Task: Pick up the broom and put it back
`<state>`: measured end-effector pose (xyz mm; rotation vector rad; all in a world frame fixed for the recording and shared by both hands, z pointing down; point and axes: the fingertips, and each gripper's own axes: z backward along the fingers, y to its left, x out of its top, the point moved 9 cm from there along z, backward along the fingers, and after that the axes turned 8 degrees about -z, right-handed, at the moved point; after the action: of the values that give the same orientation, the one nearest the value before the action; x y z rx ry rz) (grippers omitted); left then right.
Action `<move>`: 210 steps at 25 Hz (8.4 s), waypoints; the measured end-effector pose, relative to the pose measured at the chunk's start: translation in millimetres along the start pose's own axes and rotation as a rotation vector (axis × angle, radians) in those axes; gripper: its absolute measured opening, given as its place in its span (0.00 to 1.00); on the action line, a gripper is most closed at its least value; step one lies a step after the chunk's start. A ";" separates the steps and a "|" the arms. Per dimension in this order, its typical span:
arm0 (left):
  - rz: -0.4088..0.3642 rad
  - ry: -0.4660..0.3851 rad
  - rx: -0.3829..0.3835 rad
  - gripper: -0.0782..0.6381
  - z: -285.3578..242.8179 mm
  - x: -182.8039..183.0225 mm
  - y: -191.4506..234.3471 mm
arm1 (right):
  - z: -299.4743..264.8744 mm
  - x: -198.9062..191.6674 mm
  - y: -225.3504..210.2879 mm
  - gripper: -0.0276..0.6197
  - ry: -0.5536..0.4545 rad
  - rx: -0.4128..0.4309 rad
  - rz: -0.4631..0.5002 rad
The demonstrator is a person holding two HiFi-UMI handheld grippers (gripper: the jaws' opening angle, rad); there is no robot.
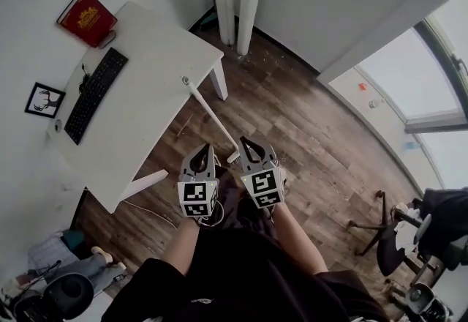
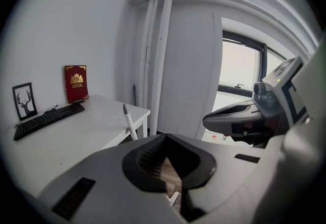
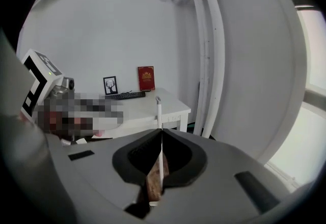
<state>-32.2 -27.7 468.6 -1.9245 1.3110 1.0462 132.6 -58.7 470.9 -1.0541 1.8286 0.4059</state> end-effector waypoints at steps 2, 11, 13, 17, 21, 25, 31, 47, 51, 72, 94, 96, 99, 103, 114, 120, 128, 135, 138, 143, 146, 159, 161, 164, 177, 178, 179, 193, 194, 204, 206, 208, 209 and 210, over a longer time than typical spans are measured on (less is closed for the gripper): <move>0.006 0.009 -0.006 0.11 -8.2 -5.7 10.2 | -22.5 -4.3 0.8 0.08 0.030 0.022 -0.001; 0.073 0.083 0.003 0.11 -40.1 -43.4 51.3 | -136.9 -37.3 -8.3 0.32 0.213 0.097 -0.025; 0.087 0.099 0.013 0.11 -44.7 -50.5 62.7 | -163.8 -47.1 -9.3 0.35 0.256 0.115 -0.008; 0.097 0.140 0.001 0.11 -50.1 -62.2 77.5 | -214.3 -73.9 -10.4 0.40 0.327 0.149 -0.005; 0.099 0.164 -0.007 0.11 -51.2 -70.8 87.6 | -259.0 -101.5 -12.8 0.42 0.404 0.161 0.037; 0.122 0.190 -0.004 0.11 -51.5 -78.0 95.6 | -301.0 -125.4 -15.3 0.42 0.471 0.165 0.028; 0.143 0.201 -0.011 0.11 -56.9 -84.2 109.1 | -319.7 -121.0 -14.3 0.18 0.448 0.121 0.128; 0.132 0.159 -0.049 0.11 -58.3 -96.2 95.7 | -260.1 -132.9 -8.2 0.18 0.342 0.091 0.133; 0.090 0.125 0.004 0.11 -48.5 -103.4 71.8 | -229.2 -139.8 -11.6 0.18 0.310 0.111 0.138; 0.002 -0.132 0.182 0.11 42.7 -28.0 -28.6 | 1.9 -34.5 -0.3 0.18 -0.154 0.082 0.153; 0.048 -0.300 0.177 0.11 175.8 18.1 -180.7 | 232.4 -49.9 25.4 0.18 -0.253 0.065 0.157; 0.035 -0.308 0.177 0.11 180.2 19.0 -183.4 | 238.1 -55.7 25.3 0.18 -0.248 0.073 0.142; -0.002 -0.279 0.167 0.10 182.1 14.4 -185.1 | 241.1 -60.5 31.9 0.18 -0.244 0.079 0.123; 0.006 -0.286 0.181 0.10 186.8 15.6 -185.0 | 241.5 -53.5 37.6 0.18 -0.264 0.107 0.128; 0.013 -0.301 0.227 0.11 204.6 12.2 -177.4 | 236.0 -37.4 55.4 0.18 -0.308 0.145 0.188; -0.011 -0.312 0.268 0.11 208.8 15.8 -178.7 | 236.7 -25.9 51.2 0.18 -0.337 0.159 0.199; -0.016 -0.278 0.311 0.11 214.6 9.9 -186.8 | 245.0 -30.5 46.5 0.18 -0.339 0.173 0.178; -0.016 -0.234 0.290 0.11 197.2 -2.1 -186.5 | 238.4 -42.6 42.3 0.18 -0.308 0.182 0.189; -0.023 -0.219 0.267 0.11 178.3 -4.0 -177.5 | 227.4 -52.9 30.6 0.18 -0.275 0.152 0.173; -0.014 -0.186 0.216 0.10 149.4 -10.4 -160.0 | 201.5 -62.0 19.4 0.18 -0.241 0.107 0.148; -0.019 -0.163 0.188 0.11 134.6 -11.3 -144.9 | 179.1 -58.2 16.4 0.18 -0.236 0.098 0.154; 0.016 -0.109 0.167 0.11 70.7 -31.1 -72.6 | 74.2 -68.3 -7.2 0.18 -0.093 0.070 0.145; 0.046 -0.108 0.175 0.10 58.3 -35.8 -61.8 | 58.4 -72.1 -9.8 0.18 -0.064 0.073 0.147; 0.061 -0.094 0.175 0.11 42.7 -43.3 -43.5 | 30.3 -76.1 -10.2 0.17 -0.028 0.076 0.147; 0.084 -0.026 0.175 0.10 -15.2 -79.0 25.3 | -88.3 -99.1 -21.7 0.17 0.130 0.085 0.156; 0.081 -0.024 0.172 0.11 -19.0 -81.5 27.7 | -95.9 -102.3 -21.5 0.17 0.142 0.084 0.157; 0.083 -0.019 0.166 0.10 -22.2 -84.9 29.6 | -103.1 -106.0 -20.5 0.17 0.155 0.084 0.158; 0.157 0.017 0.150 0.11 -54.6 -115.8 58.3 | -189.5 -127.4 -24.3 0.17 0.233 0.089 0.181; 0.160 0.020 0.148 0.11 -55.5 -117.5 59.5 | -196.7 -123.9 -24.7 0.17 0.227 0.094 0.185; 0.259 -0.001 0.163 0.11 -78.7 -116.5 85.2 | -262.1 -97.1 -14.9 0.17 0.197 0.122 0.173; 0.264 0.002 0.166 0.11 -80.2 -117.0 88.9 | -271.8 -94.6 -10.6 0.17 0.194 0.131 0.179; 0.271 0.011 0.171 0.11 -80.9 -119.0 91.0 | -281.2 -93.0 -6.7 0.17 0.190 0.140 0.193; 0.274 0.016 0.176 0.11 -81.7 -119.9 91.9 | -286.2 -92.2 -5.3 0.17 0.190 0.142 0.203; 0.277 0.019 0.180 0.11 -83.0 -120.5 93.3 | -291.6 -91.0 -4.2 0.18 0.192 0.144 0.209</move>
<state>-121.5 -68.9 611.5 -1.6562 1.6584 1.0014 -14.0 -209.0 692.8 -0.8296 2.1158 0.2986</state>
